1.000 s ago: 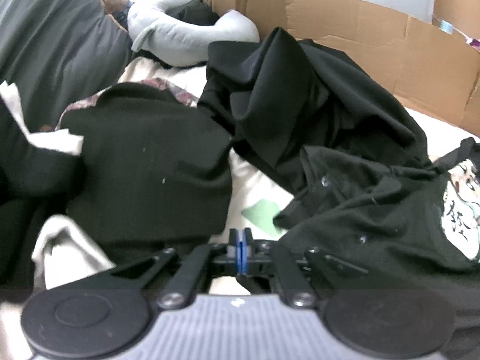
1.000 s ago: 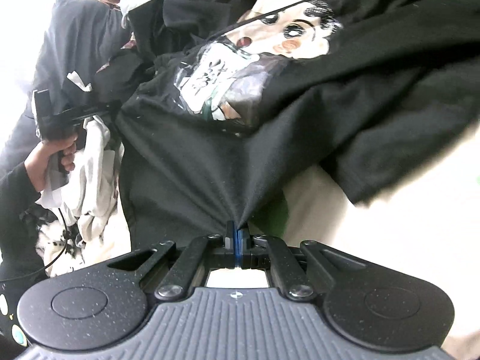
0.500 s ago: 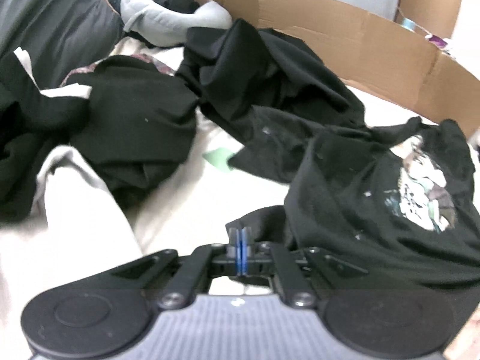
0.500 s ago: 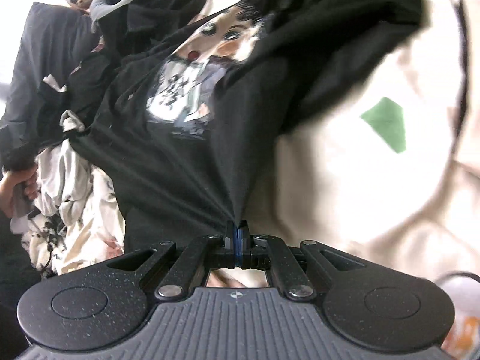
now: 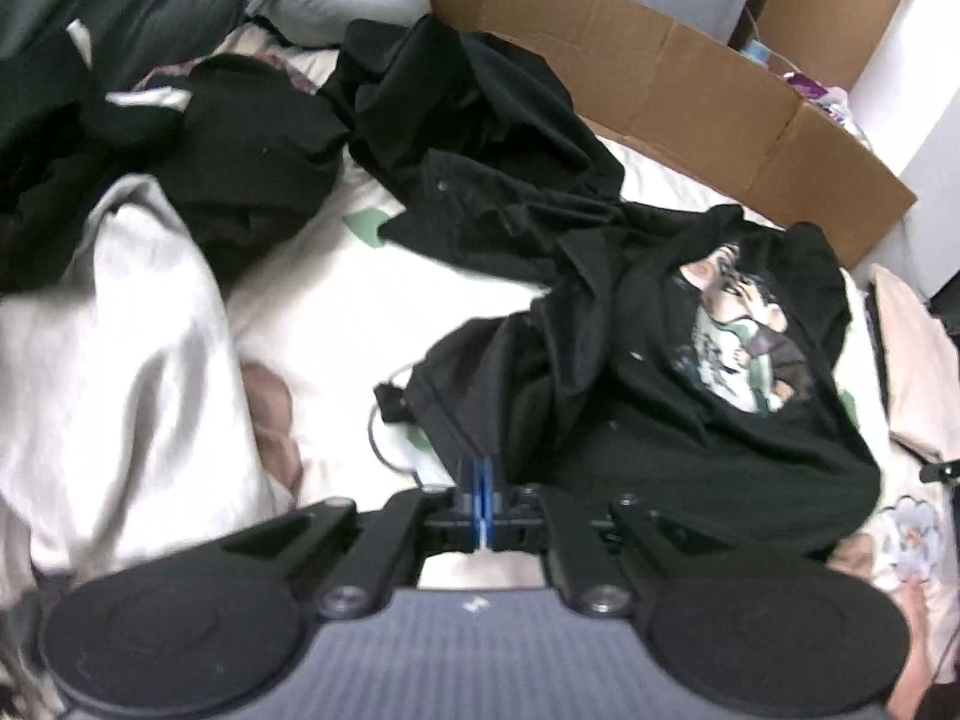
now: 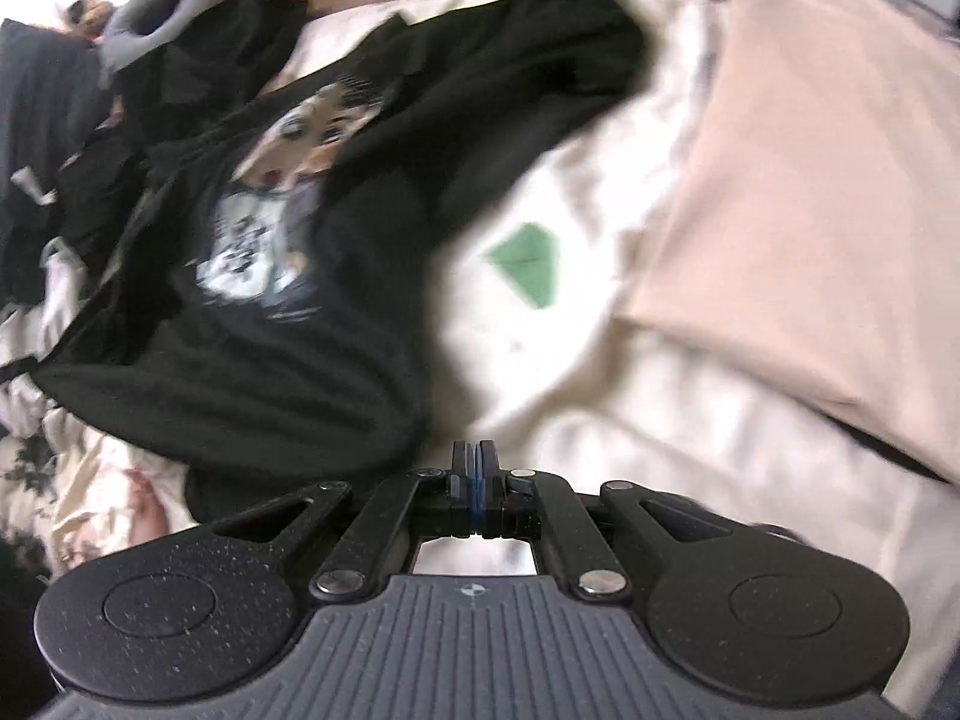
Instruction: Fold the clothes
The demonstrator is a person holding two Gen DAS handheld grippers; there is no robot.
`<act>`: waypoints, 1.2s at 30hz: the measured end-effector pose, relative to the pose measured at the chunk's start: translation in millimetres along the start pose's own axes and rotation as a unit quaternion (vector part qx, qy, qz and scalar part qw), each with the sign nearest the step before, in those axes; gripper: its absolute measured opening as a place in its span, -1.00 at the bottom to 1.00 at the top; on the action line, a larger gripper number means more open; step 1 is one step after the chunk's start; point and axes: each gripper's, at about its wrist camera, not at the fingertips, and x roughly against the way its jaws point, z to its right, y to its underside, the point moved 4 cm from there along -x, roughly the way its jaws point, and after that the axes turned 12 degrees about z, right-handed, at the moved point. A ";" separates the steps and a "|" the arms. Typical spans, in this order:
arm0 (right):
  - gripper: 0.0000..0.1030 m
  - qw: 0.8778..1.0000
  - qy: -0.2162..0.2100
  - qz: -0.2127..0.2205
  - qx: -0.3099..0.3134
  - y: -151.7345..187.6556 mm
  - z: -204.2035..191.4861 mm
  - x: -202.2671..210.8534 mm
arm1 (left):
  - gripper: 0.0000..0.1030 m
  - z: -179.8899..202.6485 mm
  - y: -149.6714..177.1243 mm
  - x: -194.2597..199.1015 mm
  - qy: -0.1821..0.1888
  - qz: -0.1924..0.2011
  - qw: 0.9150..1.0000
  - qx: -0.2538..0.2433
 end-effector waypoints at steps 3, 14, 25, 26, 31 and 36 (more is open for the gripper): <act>-1.00 1.000 0.003 0.006 -0.009 -0.6 8.6 8.5 | -0.98 5.7 7.2 7.1 -0.001 -0.009 1.000 -0.013; -0.81 0.997 -0.064 -0.020 -0.044 33.3 -13.5 -19.6 | -0.82 -2.9 6.3 -11.6 -0.032 -0.029 0.996 -0.081; -0.27 0.989 -0.121 -0.046 -0.066 60.7 -45.2 -51.5 | -0.68 9.8 -1.9 -63.1 -0.020 -0.043 0.959 -0.279; -0.27 0.989 -0.124 -0.048 -0.066 62.2 -47.7 -54.3 | -0.68 9.8 -1.4 -67.1 -0.019 -0.045 0.954 -0.294; -0.27 0.987 -0.137 -0.051 -0.071 67.2 -55.6 -61.7 | -0.57 9.4 8.1 -86.8 -0.021 -0.048 0.926 -0.374; -0.16 0.987 -0.135 -0.054 -0.074 70.5 -53.9 -65.9 | -0.38 13.7 19.3 -103.4 -0.023 -0.046 0.890 -0.453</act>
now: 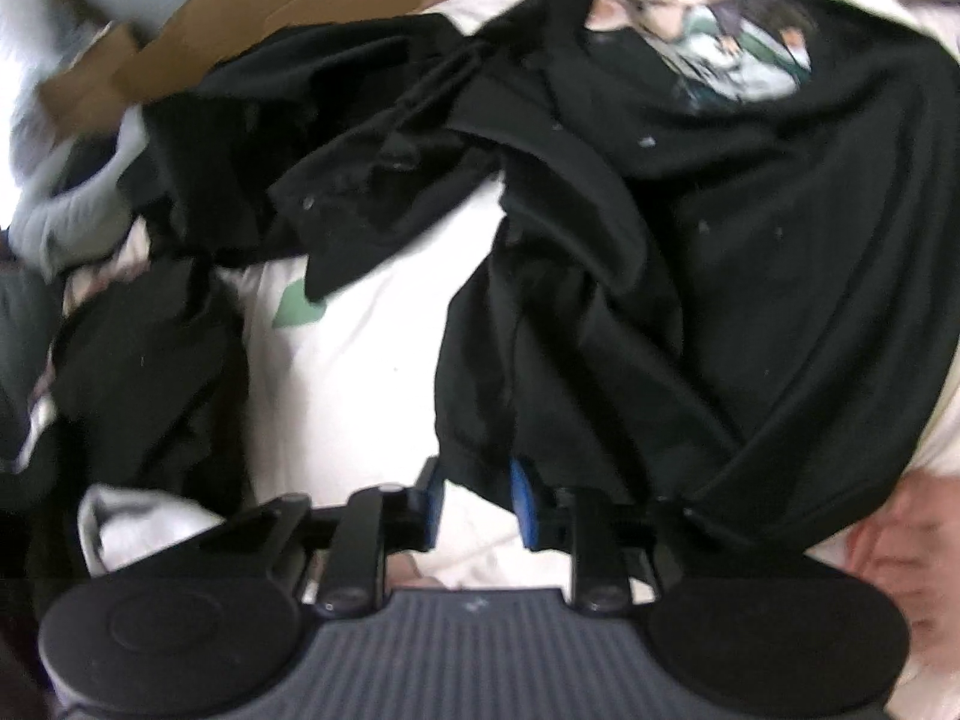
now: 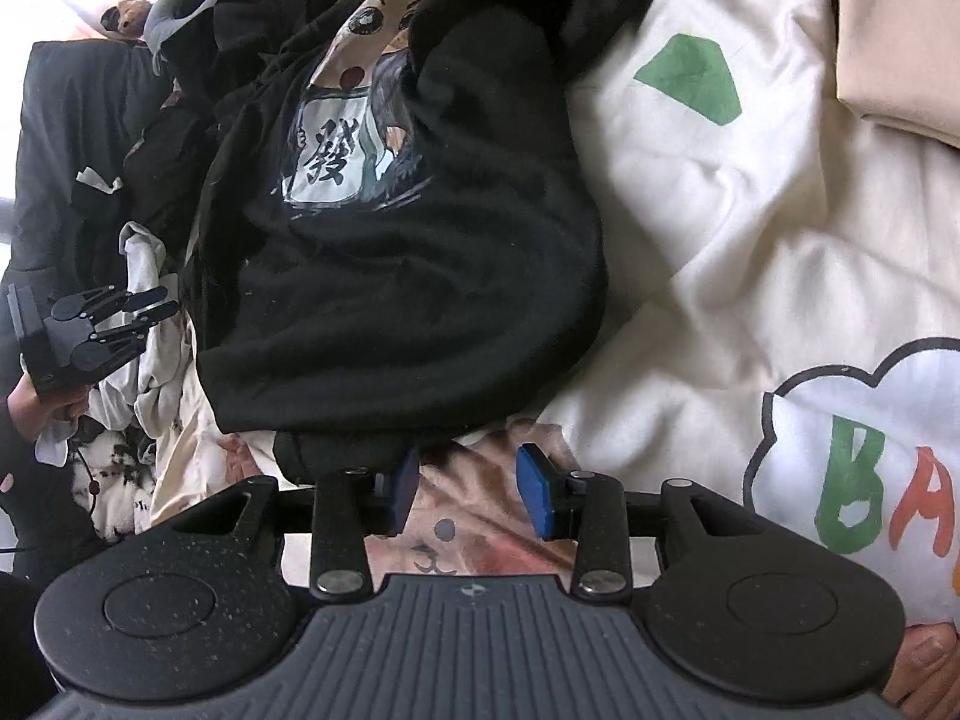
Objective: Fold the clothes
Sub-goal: 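Open the right gripper and release the T-shirt onto the sheet, then close the left gripper on the edge of the black T-shirt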
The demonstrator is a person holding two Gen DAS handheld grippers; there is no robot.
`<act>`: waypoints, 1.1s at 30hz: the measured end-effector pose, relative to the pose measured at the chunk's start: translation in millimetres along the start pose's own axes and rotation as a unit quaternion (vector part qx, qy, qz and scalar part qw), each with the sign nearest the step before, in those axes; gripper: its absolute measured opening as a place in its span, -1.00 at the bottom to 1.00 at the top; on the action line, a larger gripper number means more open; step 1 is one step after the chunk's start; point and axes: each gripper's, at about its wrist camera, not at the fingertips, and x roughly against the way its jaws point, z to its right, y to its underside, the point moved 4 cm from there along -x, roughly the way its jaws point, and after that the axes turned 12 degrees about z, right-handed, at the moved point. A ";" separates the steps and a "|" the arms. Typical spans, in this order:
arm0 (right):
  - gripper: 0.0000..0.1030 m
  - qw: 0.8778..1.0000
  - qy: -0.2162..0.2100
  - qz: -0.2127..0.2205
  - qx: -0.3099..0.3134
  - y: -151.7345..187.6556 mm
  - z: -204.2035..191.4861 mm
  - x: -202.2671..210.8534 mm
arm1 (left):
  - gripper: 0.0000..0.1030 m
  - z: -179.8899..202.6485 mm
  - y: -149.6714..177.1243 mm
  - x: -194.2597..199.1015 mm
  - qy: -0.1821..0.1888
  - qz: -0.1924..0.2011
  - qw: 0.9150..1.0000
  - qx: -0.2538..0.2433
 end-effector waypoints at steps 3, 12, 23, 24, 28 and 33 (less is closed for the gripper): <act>-0.16 1.000 0.003 -0.002 -0.005 3.1 2.9 -1.6 | -0.37 2.7 1.9 -10.0 0.001 0.001 1.000 -0.030; -0.16 1.000 0.000 -0.011 -0.006 6.7 6.0 -5.2 | -0.50 4.9 10.9 -32.7 0.020 -0.003 0.998 -0.061; -0.16 1.000 -0.003 -0.016 -0.002 5.8 4.4 -9.7 | -0.83 8.3 15.8 -46.3 0.041 0.000 0.997 -0.068; -0.16 1.000 -0.004 -0.016 -0.002 5.6 4.0 -10.0 | -0.85 6.8 15.3 -43.6 0.040 0.001 0.997 -0.063; -0.16 1.000 -0.018 -0.015 -0.006 3.9 0.5 -13.5 | -0.88 -3.4 10.6 -23.6 0.035 0.011 0.999 -0.033; -0.16 0.999 -0.027 -0.021 -0.011 3.1 -1.8 -21.7 | -0.89 -14.3 1.4 11.8 0.032 0.027 0.999 -0.011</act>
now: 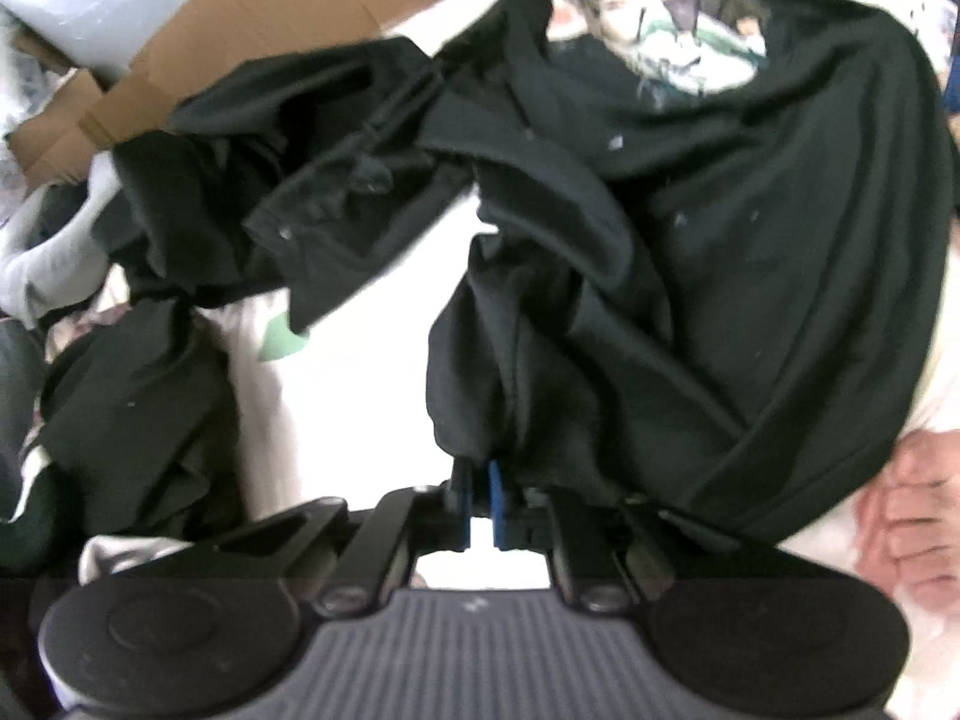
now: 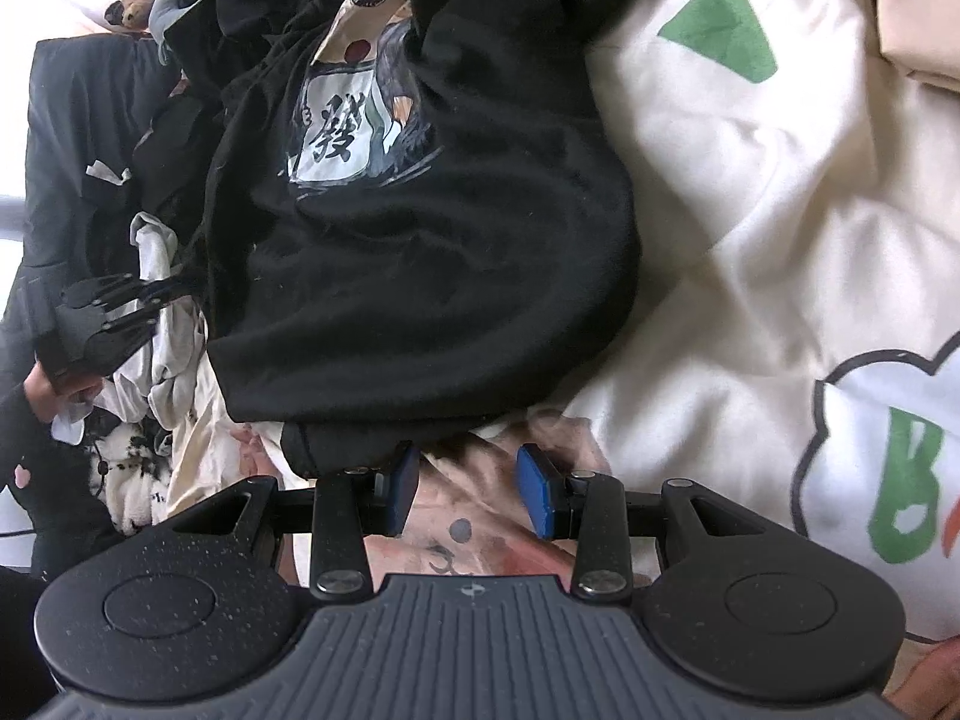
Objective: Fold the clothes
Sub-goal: 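Close the left gripper on the edge of the black T-shirt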
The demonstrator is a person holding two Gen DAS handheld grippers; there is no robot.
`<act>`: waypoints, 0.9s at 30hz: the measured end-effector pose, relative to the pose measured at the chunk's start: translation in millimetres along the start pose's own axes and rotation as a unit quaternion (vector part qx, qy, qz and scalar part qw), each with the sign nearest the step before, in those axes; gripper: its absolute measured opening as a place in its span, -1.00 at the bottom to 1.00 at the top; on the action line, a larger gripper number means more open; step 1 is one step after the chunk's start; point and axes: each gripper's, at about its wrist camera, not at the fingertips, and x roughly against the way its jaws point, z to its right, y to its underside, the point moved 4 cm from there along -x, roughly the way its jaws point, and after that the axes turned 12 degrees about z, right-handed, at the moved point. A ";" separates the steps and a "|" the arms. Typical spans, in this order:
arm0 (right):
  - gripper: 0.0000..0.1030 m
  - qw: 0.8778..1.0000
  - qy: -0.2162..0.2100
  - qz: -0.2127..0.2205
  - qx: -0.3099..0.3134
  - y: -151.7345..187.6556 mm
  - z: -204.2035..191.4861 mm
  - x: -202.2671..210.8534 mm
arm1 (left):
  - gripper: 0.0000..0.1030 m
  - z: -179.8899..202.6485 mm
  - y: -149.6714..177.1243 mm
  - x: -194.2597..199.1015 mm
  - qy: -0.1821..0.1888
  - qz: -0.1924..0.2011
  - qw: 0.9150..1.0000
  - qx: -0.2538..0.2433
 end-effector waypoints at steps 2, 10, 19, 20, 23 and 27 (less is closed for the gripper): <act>-0.16 1.000 -0.002 -0.001 0.000 0.2 -0.2 -2.3 | -0.89 -4.4 -5.5 12.2 0.000 0.007 1.000 0.016; -0.16 1.000 -0.007 -0.004 -0.001 0.3 -1.8 -7.9 | -0.92 -9.2 -22.0 28.8 0.017 0.011 0.998 0.058; -0.08 1.000 -0.017 -0.010 -0.002 3.8 -6.0 -17.6 | -0.94 -17.6 -25.6 31.9 0.001 0.015 0.998 0.069; -0.08 1.000 -0.020 -0.011 -0.002 3.8 -6.8 -19.3 | -0.94 -21.9 -26.1 34.2 -0.007 0.015 0.997 0.073; -0.08 1.000 -0.026 -0.013 -0.002 3.4 -9.1 -24.6 | -0.94 -37.2 -24.6 38.4 -0.032 0.011 0.996 0.079; -0.08 0.999 -0.037 -0.013 -0.007 1.8 -12.2 -33.9 | -0.94 -58.5 -22.0 43.7 -0.085 0.010 0.992 0.088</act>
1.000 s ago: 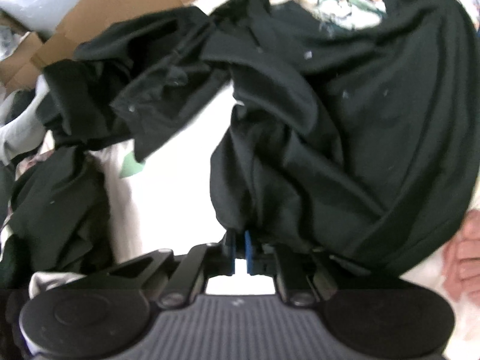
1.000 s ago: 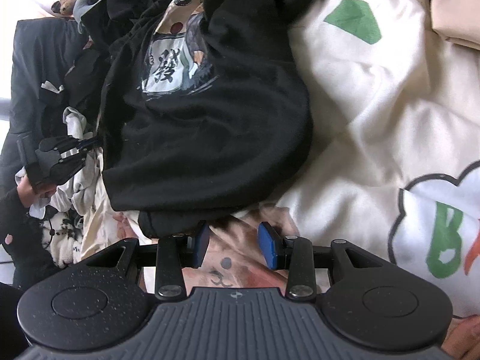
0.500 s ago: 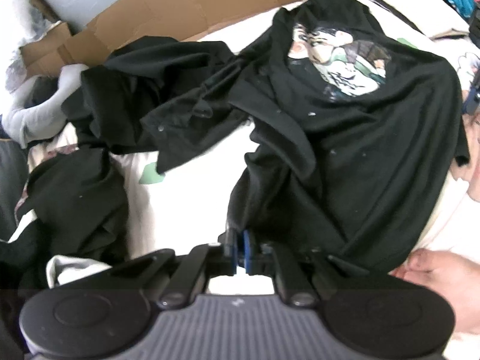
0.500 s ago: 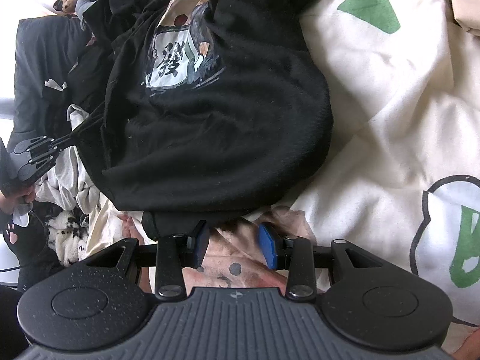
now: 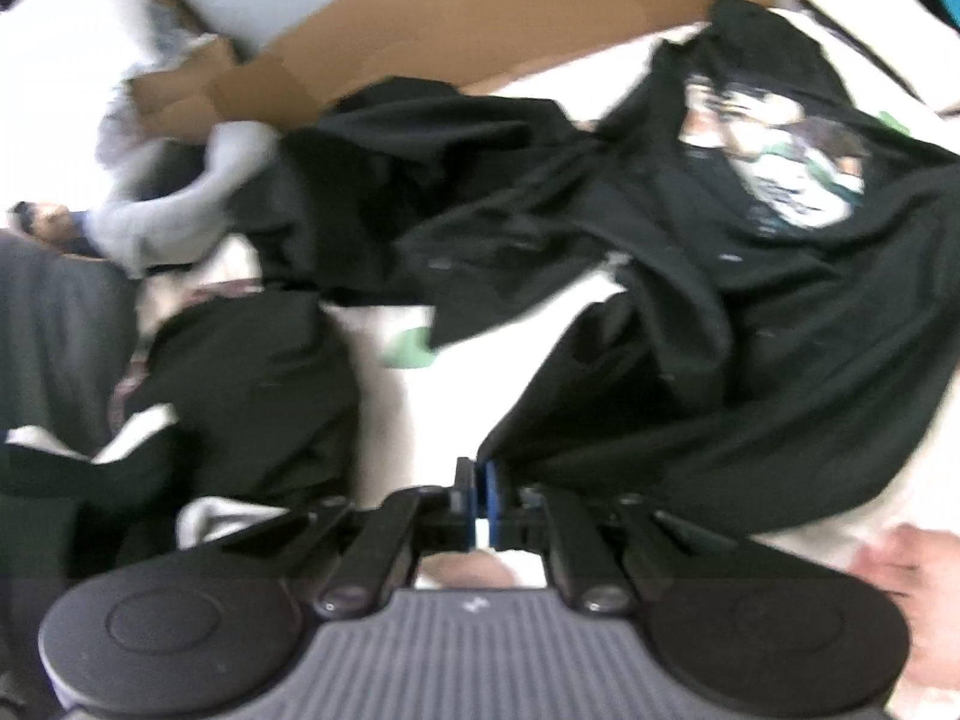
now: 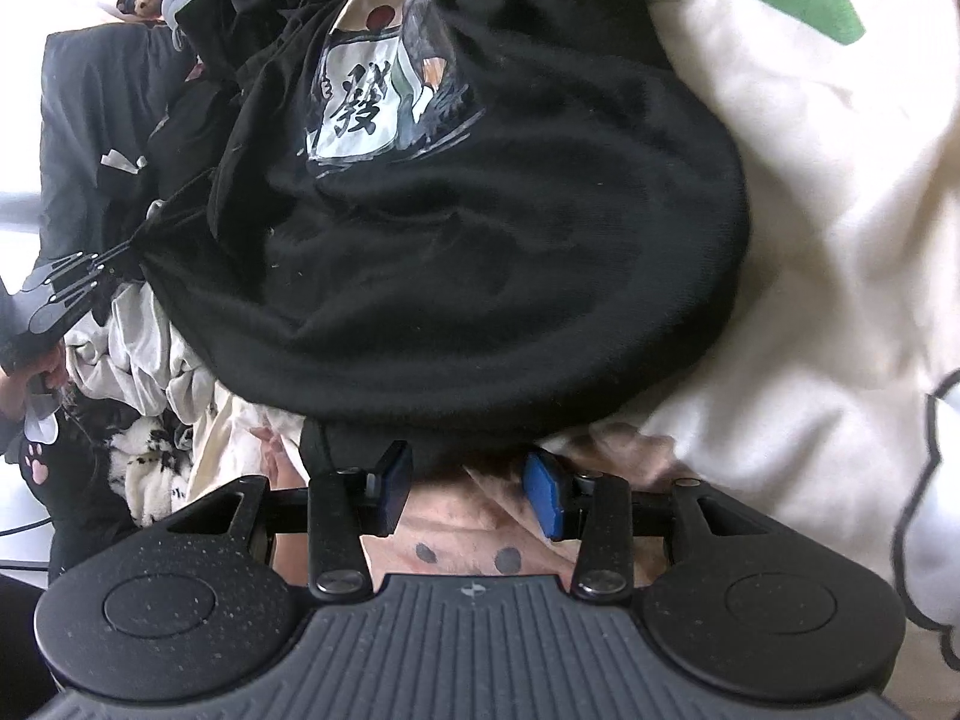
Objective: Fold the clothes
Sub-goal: 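Close the left gripper on the edge of the black T-shirt, then grasp the T-shirt hem with the right gripper while the left gripper holds it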
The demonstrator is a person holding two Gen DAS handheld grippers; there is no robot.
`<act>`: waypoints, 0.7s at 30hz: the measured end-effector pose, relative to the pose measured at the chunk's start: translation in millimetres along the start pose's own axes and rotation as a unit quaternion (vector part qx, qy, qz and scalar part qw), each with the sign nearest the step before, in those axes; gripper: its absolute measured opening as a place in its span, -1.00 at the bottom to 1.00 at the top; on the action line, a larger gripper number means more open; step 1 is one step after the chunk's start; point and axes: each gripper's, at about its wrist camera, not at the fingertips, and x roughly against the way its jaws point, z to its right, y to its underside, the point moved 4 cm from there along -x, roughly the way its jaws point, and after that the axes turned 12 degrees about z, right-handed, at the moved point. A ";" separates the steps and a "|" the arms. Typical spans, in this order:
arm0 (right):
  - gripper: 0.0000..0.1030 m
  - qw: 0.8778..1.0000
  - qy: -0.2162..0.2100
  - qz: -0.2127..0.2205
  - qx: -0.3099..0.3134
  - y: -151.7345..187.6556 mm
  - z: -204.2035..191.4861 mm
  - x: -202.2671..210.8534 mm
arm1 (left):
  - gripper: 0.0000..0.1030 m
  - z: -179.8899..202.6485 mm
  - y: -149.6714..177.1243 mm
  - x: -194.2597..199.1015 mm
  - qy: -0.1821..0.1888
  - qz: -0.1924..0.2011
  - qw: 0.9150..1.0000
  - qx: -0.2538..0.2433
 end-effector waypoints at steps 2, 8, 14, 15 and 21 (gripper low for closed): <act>-0.08 1.000 -0.005 -0.001 -0.002 -0.4 -2.0 -5.1 | -0.95 -11.8 -1.0 -0.7 -0.024 0.002 1.000 0.014; -0.07 1.000 -0.015 0.002 -0.013 -0.4 -6.0 -22.6 | -0.95 -47.3 -7.7 -11.6 -0.075 0.002 0.996 0.048; -0.04 0.999 -0.039 0.000 -0.033 -3.0 -13.3 -36.1 | -0.95 -61.8 -14.1 -25.0 -0.090 -0.005 0.995 0.047; -0.04 0.998 -0.044 0.000 -0.041 -3.1 -13.9 -38.4 | -0.95 -62.7 -14.1 -27.8 -0.091 -0.006 0.995 0.046; -0.04 0.997 -0.058 -0.001 -0.057 0.5 -18.5 -53.1 | -0.95 -67.5 -9.3 -44.6 -0.101 -0.015 0.994 0.039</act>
